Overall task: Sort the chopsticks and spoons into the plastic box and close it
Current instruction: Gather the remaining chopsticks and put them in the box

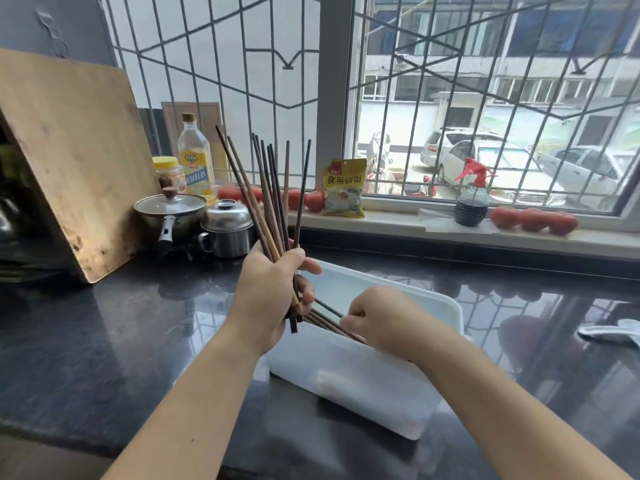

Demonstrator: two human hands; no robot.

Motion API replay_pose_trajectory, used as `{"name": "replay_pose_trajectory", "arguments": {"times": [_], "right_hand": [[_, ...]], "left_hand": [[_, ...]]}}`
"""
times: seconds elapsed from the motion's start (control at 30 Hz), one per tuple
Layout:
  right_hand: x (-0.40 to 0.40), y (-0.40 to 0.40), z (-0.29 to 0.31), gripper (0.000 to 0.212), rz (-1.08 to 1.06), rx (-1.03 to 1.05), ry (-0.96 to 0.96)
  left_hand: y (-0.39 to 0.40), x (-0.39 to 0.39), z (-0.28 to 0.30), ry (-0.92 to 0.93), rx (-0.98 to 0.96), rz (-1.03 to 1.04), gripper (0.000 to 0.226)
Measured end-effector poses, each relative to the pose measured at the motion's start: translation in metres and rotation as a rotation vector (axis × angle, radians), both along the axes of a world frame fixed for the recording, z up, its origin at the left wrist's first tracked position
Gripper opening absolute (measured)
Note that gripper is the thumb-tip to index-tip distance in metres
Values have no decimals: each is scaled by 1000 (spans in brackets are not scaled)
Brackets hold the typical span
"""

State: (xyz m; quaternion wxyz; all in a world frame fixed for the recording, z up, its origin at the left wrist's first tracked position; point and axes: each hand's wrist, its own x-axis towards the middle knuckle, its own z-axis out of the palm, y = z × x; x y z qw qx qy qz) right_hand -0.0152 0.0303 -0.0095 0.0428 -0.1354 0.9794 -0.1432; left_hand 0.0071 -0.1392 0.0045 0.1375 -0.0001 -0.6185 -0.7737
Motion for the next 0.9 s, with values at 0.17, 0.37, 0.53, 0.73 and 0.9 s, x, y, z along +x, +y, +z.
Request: {"name": "replay_pose_trajectory", "arguments": {"times": [0.17,0.37,0.53,0.73,0.9], "right_hand": [[-4,-2,-3,35,-43,-29,13],[4,9,13,27,-160,-695,370],[10,3,18,19,39,-892,219],[15,7,27,19,27,-1283,258],[6,26,26,23,-259,-1399,563]], "left_hand": [[1,-1,0,-17,46,3,5],[-2,2,0,-20,1,-93,13],[-3,6,0,38,-343,-277,7],[-2,5,1,42,-331,-270,7],[-4,1,0,3,39,-128,8]]}}
